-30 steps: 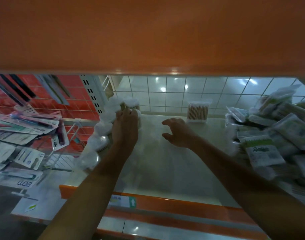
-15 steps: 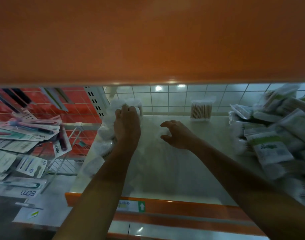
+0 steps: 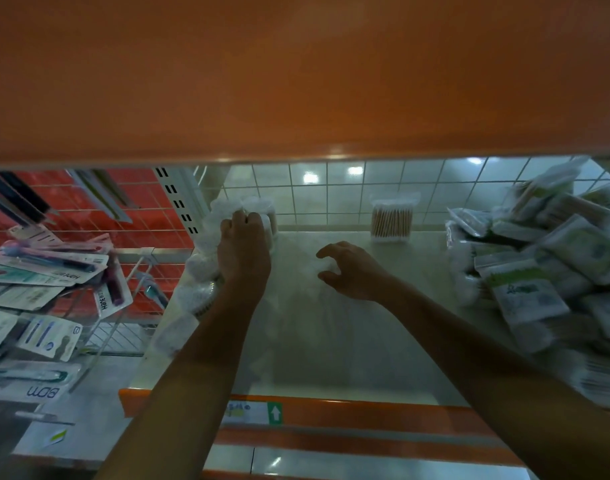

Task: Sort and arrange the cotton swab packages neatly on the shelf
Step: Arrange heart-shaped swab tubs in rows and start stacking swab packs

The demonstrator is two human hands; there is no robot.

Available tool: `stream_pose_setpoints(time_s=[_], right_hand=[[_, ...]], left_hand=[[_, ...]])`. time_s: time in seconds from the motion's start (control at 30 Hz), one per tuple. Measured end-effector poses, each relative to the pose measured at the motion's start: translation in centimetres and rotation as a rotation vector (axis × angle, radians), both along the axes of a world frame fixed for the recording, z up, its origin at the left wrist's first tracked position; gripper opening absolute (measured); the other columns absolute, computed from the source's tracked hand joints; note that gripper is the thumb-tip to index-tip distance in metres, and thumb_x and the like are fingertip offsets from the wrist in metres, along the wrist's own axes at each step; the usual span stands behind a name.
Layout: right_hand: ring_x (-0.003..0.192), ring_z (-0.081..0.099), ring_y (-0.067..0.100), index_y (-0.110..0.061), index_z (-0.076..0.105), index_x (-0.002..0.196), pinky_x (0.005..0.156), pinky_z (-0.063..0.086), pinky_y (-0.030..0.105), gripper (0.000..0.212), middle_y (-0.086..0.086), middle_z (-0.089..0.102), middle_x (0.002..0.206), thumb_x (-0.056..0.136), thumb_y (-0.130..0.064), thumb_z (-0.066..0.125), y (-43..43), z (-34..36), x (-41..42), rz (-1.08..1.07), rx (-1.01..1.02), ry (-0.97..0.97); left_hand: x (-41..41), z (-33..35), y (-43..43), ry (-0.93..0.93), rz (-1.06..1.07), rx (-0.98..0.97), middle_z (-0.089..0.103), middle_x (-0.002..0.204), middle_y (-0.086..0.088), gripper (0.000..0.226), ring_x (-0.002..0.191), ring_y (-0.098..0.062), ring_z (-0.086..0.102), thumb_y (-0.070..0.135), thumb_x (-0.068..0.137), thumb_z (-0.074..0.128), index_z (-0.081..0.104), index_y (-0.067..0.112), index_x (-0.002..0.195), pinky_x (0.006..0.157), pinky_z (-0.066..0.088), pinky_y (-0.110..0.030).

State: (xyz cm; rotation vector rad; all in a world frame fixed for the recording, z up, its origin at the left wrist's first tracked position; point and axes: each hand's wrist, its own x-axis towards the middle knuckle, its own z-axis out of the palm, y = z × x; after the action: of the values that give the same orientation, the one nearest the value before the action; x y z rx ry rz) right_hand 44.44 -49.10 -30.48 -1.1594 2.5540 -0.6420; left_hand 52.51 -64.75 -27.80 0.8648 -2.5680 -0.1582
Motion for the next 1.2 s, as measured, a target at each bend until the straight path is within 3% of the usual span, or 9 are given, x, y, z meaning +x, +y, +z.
stream_pose_setpoints(time_s=[0.3,0.47,0.57,0.73,1.0,1.2], right_hand=[[0.127,0.042,0.023,-0.018,0.047,0.133,0.104,0.035,0.035,0.046,0.007,0.045,0.139,0.091,-0.031,0.059,0.6,0.1,0.4,0.001,-0.007,-0.004],[0.126,0.043,0.023,-0.017,0.048,0.133,0.106,0.036,0.035,0.046,0.008,0.047,0.138,0.09,-0.03,0.059,1.3,0.3,0.4,0.003,-0.028,0.005],[0.126,0.043,0.023,-0.016,0.048,0.132,0.106,0.036,0.036,0.047,0.009,0.048,0.137,0.09,-0.03,0.06,1.8,0.4,0.5,-0.007,-0.032,0.016],[0.126,0.044,0.023,-0.012,0.047,0.133,0.107,0.036,0.035,0.048,0.009,0.049,0.136,0.089,-0.028,0.06,3.3,0.6,0.5,-0.031,-0.054,0.054],[0.121,0.048,0.021,-0.008,0.049,0.131,0.099,0.035,0.024,0.047,0.009,0.054,0.13,0.087,-0.019,0.063,6.6,1.1,0.9,-0.131,-0.121,0.151],[0.12,0.046,0.023,-0.012,0.052,0.128,0.101,0.037,0.031,0.046,0.007,0.053,0.129,0.084,-0.017,0.063,9.3,2.1,0.4,-0.224,-0.14,0.245]], left_hand=[[0.5,0.0,0.3,0.007,-0.021,0.006,0.056,0.121,-0.019,0.033,0.11,-0.031,0.052,0.003,0.086,0.063,0.057,-0.001,0.119,0.089,0.047,-0.038],[0.6,-0.2,2.1,0.016,0.002,-0.076,0.053,0.12,-0.017,0.04,0.11,-0.032,0.049,0.004,0.08,0.067,0.057,0.006,0.119,0.076,0.051,-0.041],[0.1,-1.3,4.1,0.031,-0.076,-0.097,0.058,0.115,-0.014,0.033,0.106,-0.029,0.051,0.007,0.084,0.061,0.059,0.008,0.117,0.08,0.047,-0.035],[-0.5,-2.6,7.5,0.043,-0.254,0.001,0.066,0.107,-0.008,0.026,0.099,-0.023,0.059,0.003,0.085,0.062,0.065,0.01,0.11,0.073,0.049,-0.031],[-1.9,-3.2,11.5,0.025,-0.373,0.034,0.064,0.115,-0.003,0.033,0.103,-0.018,0.057,0.01,0.089,0.059,0.06,0.015,0.122,0.082,0.046,-0.027],[-3.5,-2.9,14.4,0.073,-0.435,0.106,0.064,0.113,-0.004,0.033,0.102,-0.018,0.058,0.013,0.089,0.06,0.058,0.015,0.122,0.083,0.046,-0.027]])
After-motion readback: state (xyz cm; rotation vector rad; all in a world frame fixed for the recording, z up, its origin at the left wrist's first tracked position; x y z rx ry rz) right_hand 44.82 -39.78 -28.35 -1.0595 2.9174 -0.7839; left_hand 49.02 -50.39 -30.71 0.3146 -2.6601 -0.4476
